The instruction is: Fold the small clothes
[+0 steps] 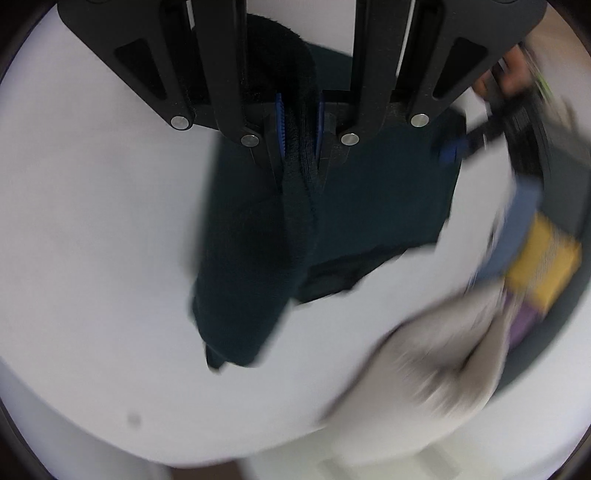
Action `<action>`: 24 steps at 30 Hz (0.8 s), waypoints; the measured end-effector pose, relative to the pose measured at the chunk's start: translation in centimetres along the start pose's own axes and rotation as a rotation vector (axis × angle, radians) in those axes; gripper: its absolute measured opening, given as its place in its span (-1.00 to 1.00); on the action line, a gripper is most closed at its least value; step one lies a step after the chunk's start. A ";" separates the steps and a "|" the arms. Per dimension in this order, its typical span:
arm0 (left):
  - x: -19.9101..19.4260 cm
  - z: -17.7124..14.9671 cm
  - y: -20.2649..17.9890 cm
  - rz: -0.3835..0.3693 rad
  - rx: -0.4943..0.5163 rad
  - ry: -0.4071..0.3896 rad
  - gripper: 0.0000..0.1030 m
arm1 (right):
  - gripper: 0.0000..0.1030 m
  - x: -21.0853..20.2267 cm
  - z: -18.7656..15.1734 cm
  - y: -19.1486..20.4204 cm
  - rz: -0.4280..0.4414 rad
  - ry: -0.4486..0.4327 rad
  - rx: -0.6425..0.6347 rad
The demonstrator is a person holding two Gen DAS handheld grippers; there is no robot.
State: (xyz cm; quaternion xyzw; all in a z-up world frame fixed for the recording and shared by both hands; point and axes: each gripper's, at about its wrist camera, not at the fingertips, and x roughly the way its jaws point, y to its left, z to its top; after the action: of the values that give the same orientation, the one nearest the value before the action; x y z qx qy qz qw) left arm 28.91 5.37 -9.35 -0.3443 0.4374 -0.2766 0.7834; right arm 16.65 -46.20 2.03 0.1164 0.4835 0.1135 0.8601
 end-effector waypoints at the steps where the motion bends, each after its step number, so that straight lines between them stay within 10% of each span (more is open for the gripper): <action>1: 0.0 0.4 0.3 -0.029 -0.028 -0.002 0.48 | -0.79 0.8 0.0 1.9 -0.007 0.017 -0.053; 6: 1.2 1.4 0.1 -0.144 -0.116 0.035 0.54 | -0.79 4.4 -1.0 6.8 -0.067 0.076 -0.196; 18: 8.4 2.5 -2.6 -0.084 -0.132 0.228 0.60 | -0.79 4.7 -4.2 7.6 -0.128 0.054 -0.309; 24: 10.0 2.1 -3.6 -0.115 -0.115 0.306 -0.14 | -0.79 4.3 -5.0 8.3 -0.140 0.038 -0.353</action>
State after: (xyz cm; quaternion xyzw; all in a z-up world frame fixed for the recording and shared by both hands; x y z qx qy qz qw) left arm 34.95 -3.56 -10.66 -0.3669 0.5462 -0.3446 0.6695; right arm 13.87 -36.52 -1.40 -0.0725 0.4791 0.1387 0.8637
